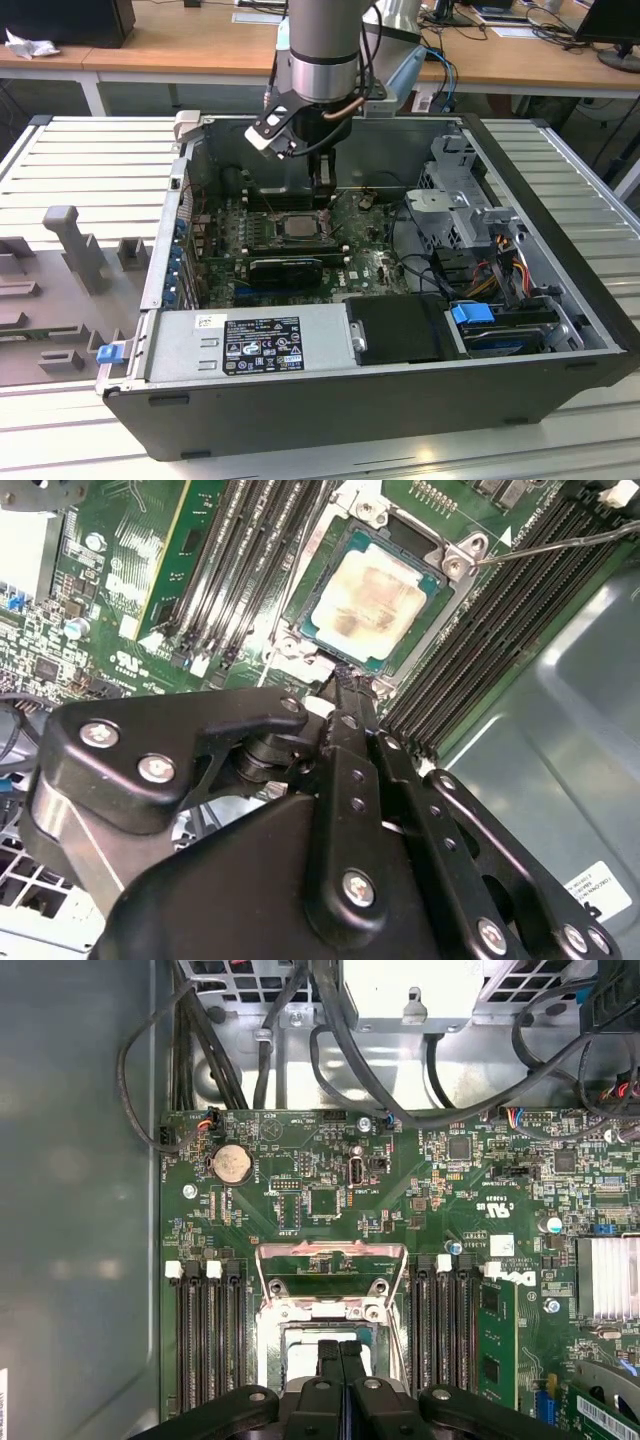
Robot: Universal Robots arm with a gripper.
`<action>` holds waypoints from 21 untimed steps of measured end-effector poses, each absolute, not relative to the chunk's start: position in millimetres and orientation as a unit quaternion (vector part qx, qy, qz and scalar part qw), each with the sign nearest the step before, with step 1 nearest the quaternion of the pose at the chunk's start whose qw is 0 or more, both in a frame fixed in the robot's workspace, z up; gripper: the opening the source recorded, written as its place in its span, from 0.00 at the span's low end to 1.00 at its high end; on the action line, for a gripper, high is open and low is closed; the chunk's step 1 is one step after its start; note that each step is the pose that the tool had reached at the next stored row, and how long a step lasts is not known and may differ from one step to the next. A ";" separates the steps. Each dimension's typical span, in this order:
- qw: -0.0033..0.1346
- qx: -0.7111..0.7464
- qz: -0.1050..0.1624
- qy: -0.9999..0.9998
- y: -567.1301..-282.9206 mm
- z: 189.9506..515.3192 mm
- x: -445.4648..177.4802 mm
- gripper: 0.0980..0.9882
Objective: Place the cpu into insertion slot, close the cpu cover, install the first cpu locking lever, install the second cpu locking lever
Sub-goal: 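Close the cpu cover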
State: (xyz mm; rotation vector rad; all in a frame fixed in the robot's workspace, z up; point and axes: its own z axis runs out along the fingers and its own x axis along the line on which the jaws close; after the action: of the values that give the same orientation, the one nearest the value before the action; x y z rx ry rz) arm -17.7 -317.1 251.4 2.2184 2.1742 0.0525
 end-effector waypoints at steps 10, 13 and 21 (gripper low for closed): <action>0.017 0.714 0.017 0.700 -316.7 268.8 -15.2 0.01; 0.017 0.714 0.017 0.700 -316.6 273.7 -14.2 0.01; 0.015 0.714 0.014 0.700 -316.6 275.1 7.4 0.01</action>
State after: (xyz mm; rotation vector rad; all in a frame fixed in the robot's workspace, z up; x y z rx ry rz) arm 7.4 -316.6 275.1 2.2225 2.1783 0.0438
